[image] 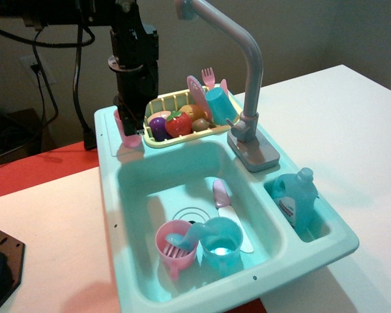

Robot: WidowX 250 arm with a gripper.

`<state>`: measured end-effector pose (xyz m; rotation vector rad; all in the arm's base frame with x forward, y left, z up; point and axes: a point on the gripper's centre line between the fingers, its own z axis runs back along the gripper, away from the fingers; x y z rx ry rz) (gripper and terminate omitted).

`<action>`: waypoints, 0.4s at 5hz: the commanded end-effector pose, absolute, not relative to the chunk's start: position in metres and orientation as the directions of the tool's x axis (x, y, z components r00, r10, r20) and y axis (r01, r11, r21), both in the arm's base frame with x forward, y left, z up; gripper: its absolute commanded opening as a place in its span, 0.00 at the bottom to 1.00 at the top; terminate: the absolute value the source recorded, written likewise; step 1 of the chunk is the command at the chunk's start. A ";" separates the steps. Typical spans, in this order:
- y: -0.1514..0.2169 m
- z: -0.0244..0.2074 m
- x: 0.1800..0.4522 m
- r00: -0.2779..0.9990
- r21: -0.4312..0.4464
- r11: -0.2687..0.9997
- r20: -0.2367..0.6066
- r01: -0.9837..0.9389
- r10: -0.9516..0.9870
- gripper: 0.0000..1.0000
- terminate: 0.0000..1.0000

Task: Put cup from counter to sink

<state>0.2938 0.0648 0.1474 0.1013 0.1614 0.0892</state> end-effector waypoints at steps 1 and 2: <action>0.060 0.186 0.311 0.996 0.114 0.992 -0.052 -0.060 0.066 0.00 0.00; 0.041 0.197 0.329 1.000 0.115 0.993 -0.021 0.013 -0.010 0.00 0.00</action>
